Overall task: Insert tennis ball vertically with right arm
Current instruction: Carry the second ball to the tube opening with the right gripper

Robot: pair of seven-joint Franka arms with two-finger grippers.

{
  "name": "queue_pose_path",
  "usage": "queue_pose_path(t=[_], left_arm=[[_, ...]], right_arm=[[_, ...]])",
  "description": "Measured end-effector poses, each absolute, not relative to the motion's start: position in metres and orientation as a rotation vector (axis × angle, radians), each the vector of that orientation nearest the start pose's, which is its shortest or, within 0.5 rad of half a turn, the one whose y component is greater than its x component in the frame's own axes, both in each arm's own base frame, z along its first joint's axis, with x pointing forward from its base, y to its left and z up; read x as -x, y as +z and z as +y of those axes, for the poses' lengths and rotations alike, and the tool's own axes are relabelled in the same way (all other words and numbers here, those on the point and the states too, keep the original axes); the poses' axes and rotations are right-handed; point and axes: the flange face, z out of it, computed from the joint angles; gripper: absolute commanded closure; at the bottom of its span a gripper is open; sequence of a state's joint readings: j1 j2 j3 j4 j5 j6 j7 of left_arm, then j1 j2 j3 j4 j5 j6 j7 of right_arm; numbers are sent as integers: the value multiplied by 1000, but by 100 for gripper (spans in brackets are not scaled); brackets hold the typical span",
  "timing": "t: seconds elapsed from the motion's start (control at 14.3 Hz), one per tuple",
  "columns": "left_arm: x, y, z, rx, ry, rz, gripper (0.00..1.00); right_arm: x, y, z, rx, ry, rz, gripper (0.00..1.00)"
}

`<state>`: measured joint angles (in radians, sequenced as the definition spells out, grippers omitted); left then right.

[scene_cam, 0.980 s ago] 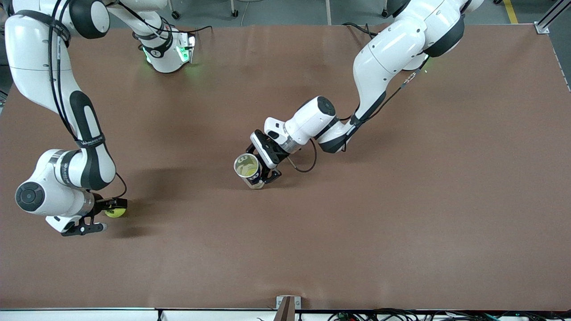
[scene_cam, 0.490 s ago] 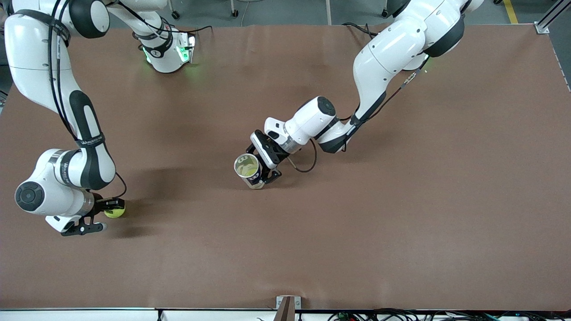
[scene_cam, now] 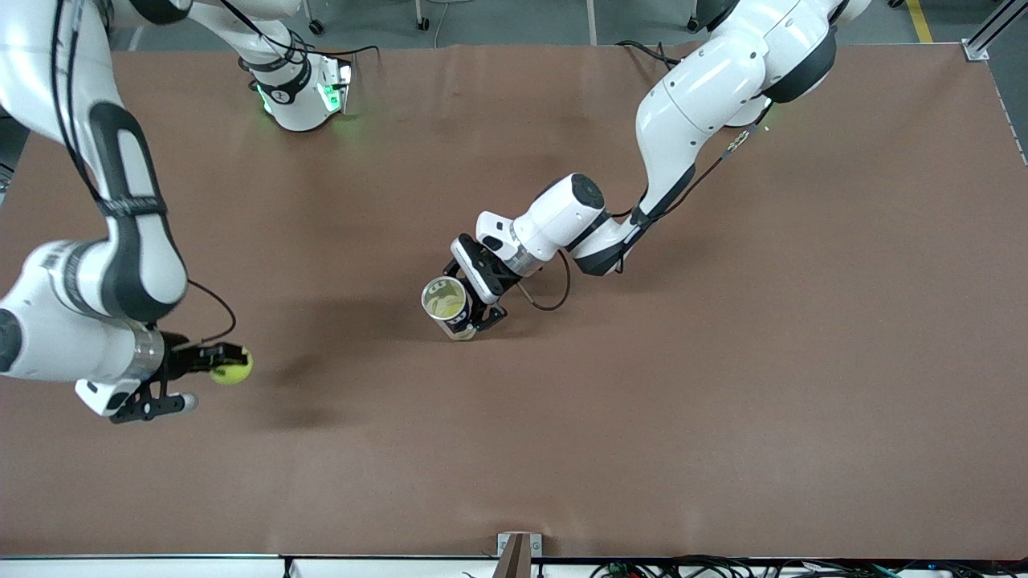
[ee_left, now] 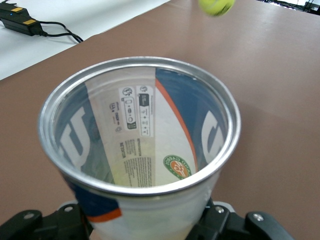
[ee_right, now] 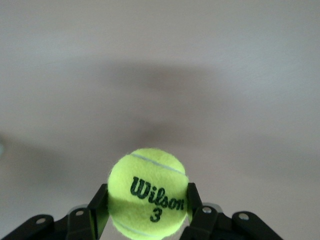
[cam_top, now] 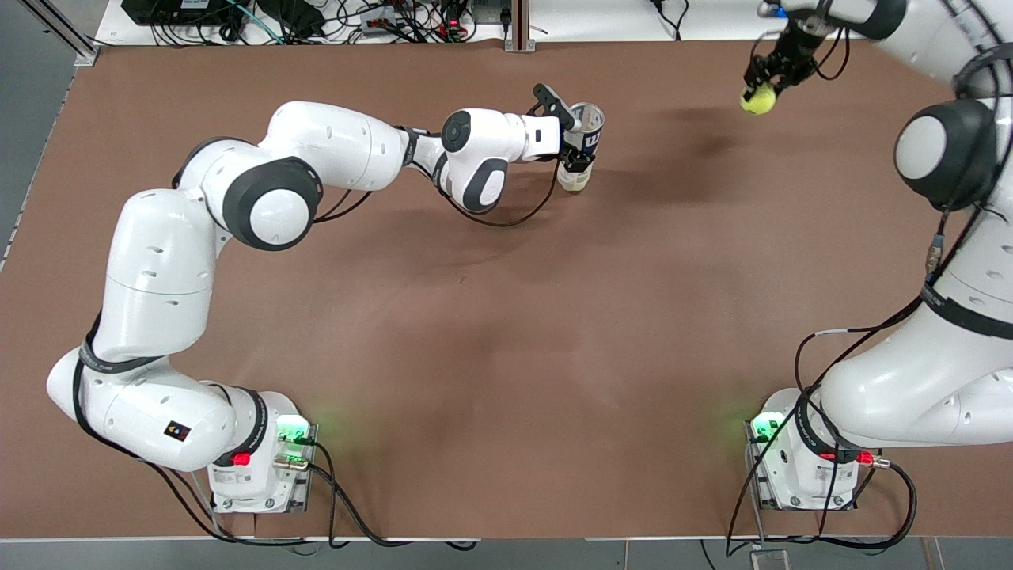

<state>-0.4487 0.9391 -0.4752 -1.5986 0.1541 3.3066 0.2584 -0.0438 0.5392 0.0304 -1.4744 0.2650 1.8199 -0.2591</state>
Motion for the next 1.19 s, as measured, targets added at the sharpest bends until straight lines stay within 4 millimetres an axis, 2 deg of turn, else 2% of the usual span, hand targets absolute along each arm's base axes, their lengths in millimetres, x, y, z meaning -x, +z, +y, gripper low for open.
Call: queue_pose_path(t=[0.14,0.21,0.35,0.63,0.77,0.98,1.19], left_arm=[[-499,223,-542,2970,-1345,1618,24],[-499,223,-542,2970,-1344,1619,24],[-499,221,-542,2972,-1338,1619,24],[-498,218,-542,2975,-1339,1617,24],[-498,218,-542,2974,-1340,1617,23],[-498,218,-542,2974,-1341,1617,23],[-498,218,-542,2974,-1341,1617,23]], right_arm=[[-668,387,41,2652,275,-176,88],[-665,396,55,2562,280,-159,88],[-664,401,88,2449,276,-162,89],[-660,420,190,2439,274,-57,88],[-654,423,229,2454,257,-37,88],[-650,417,258,2464,234,-42,87],[-646,399,270,2472,279,-12,86]])
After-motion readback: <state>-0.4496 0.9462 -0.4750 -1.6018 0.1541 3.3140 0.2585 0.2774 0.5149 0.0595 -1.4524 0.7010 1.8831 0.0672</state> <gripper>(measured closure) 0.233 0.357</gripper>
